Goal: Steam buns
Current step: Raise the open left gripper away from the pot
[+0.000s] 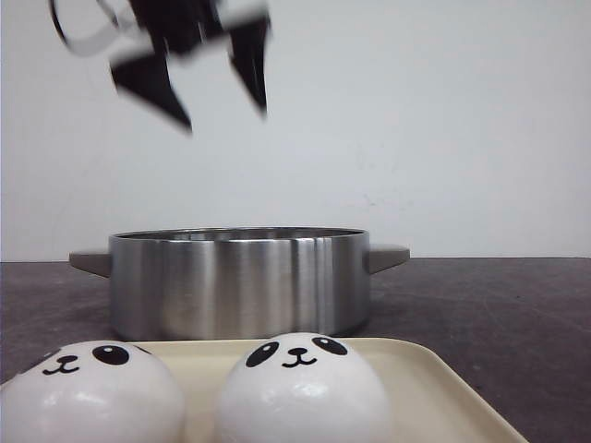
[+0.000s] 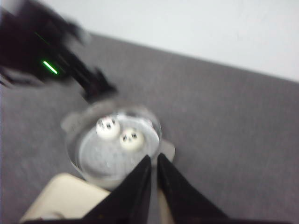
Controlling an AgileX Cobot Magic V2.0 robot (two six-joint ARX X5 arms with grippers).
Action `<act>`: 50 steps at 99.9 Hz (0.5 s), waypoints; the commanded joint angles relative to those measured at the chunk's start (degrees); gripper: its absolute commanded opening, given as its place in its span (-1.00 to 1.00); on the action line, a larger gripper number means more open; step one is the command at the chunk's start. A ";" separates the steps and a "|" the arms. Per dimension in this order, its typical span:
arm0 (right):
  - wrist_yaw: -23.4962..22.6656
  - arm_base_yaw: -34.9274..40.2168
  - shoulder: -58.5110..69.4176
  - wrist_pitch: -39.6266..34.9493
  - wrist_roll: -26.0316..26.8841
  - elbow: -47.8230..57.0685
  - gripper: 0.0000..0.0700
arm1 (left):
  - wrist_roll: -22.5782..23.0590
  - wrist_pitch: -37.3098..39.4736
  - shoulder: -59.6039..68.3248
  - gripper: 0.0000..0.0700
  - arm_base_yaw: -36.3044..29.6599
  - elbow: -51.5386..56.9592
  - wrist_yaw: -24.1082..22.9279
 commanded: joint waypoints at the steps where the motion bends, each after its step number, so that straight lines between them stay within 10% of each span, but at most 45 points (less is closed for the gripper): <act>1: -0.17 0.61 0.92 0.52 2.89 -2.75 -0.96 | -0.15 -0.39 -3.15 0.82 -0.94 1.38 0.42; 36: -12.68 0.68 2.27 16.41 10.97 -30.53 -0.93 | -0.35 -7.39 -23.19 0.82 -4.52 1.38 2.97; 50: -19.39 0.68 4.83 21.46 13.88 -38.23 0.02 | -0.33 -11.85 -27.21 0.82 -4.70 1.38 2.75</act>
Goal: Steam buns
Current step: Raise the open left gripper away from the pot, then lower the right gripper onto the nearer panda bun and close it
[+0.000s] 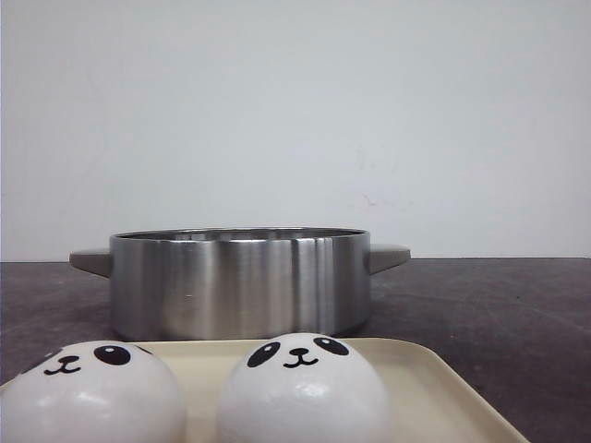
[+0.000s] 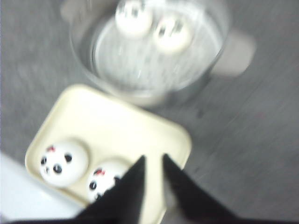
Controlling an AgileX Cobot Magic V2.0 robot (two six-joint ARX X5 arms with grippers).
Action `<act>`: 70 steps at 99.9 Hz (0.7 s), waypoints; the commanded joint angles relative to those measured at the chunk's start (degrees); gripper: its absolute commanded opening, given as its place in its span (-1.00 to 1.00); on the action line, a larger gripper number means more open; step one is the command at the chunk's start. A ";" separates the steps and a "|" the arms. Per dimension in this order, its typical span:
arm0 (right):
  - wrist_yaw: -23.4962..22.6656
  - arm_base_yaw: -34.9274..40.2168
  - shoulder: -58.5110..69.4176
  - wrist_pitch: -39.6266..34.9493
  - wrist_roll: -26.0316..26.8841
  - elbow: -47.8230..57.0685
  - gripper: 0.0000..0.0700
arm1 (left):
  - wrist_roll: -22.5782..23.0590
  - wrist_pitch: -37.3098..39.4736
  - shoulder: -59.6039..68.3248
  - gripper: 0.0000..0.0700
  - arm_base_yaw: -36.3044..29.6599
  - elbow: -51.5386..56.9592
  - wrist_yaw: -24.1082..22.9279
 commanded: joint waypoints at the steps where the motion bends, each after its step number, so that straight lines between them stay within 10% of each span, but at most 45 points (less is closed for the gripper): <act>1: -3.23 0.70 1.77 2.27 3.26 -2.01 0.09 | -0.04 -1.40 0.11 0.82 -0.37 1.22 -0.15; 12: -8.76 1.14 5.07 4.28 3.93 -5.11 0.49 | -0.07 -4.13 -1.92 0.82 -0.37 1.22 -0.35; 70: -19.32 2.56 25.83 11.37 4.94 -6.25 0.49 | -0.07 -9.75 -5.90 0.82 -0.37 1.22 -0.33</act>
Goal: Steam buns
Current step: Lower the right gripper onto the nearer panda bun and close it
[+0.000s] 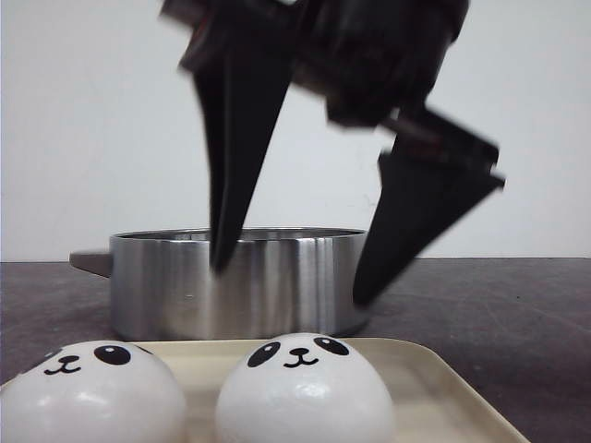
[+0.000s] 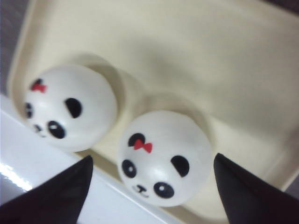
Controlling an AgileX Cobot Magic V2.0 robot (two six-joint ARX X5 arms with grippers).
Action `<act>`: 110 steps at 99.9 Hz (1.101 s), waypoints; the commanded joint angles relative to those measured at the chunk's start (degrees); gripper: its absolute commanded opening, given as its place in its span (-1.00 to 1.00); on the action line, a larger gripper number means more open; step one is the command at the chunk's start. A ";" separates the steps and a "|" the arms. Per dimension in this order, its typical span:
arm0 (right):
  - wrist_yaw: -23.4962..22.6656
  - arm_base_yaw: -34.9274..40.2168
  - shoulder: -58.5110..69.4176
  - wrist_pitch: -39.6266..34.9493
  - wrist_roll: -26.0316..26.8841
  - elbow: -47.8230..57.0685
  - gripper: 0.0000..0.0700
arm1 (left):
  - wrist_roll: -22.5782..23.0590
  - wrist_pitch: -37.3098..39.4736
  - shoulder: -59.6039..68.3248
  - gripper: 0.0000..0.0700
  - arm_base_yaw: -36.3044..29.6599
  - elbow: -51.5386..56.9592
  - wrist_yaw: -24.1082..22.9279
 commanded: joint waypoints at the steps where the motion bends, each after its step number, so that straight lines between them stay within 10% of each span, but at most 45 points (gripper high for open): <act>1: -0.13 0.70 2.12 0.04 0.57 0.39 0.49 | -0.07 0.04 0.28 0.82 -0.37 1.22 -0.13; 35: -0.74 0.81 7.78 0.70 0.61 0.39 0.44 | 0.15 -0.98 0.31 0.82 -0.37 1.22 -0.13; 53: -0.04 1.07 8.31 0.94 0.63 0.39 -1.00 | 0.35 -0.96 0.31 0.82 -0.37 1.22 -0.13; 110: 6.62 3.78 -6.05 -4.35 -0.87 19.58 -0.99 | 0.39 0.37 0.37 0.82 -0.37 1.22 -0.15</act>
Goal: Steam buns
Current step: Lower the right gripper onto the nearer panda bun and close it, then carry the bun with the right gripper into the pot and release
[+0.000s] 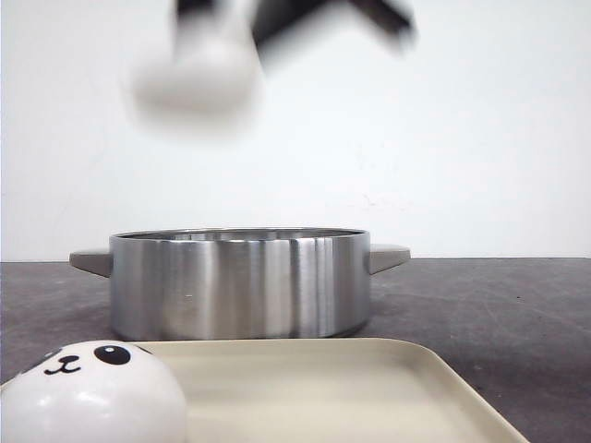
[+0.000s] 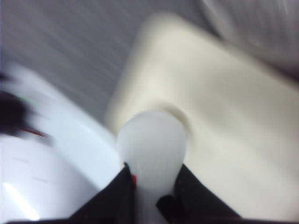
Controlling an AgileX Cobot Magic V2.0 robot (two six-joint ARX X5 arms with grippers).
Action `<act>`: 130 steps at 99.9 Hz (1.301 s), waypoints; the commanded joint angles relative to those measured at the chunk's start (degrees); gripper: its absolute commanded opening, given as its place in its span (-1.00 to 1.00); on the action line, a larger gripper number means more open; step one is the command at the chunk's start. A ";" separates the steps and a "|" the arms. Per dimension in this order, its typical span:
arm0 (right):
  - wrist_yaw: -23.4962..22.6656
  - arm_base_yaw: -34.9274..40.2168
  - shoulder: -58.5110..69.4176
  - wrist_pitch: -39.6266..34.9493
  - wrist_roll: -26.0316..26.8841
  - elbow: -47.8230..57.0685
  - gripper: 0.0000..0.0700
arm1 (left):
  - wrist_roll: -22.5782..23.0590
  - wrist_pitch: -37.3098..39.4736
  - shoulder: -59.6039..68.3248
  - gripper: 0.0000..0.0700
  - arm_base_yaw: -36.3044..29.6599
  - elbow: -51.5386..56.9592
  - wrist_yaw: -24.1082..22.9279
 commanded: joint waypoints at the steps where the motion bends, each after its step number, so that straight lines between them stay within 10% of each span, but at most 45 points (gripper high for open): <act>1: 3.72 0.48 0.48 -1.03 -1.09 4.07 -0.99 | 0.35 1.33 0.39 0.82 -0.37 1.22 -0.15; 22: 15.41 -4.24 1.64 0.76 -7.65 12.26 -0.99 | 0.33 4.22 0.42 0.82 -0.37 1.22 -0.15; 78: 1.09 -20.35 22.27 2.27 -14.29 12.39 -0.99 | 0.35 4.46 0.94 0.82 -0.37 1.22 -0.37; 109: 1.27 -20.37 28.70 1.60 -14.27 12.39 -0.99 | 0.31 4.35 1.20 0.82 -0.37 1.22 -0.42; 130: 2.93 -20.37 28.70 1.51 -14.25 12.39 -0.18 | 0.31 4.15 1.20 0.82 -0.37 1.20 -0.42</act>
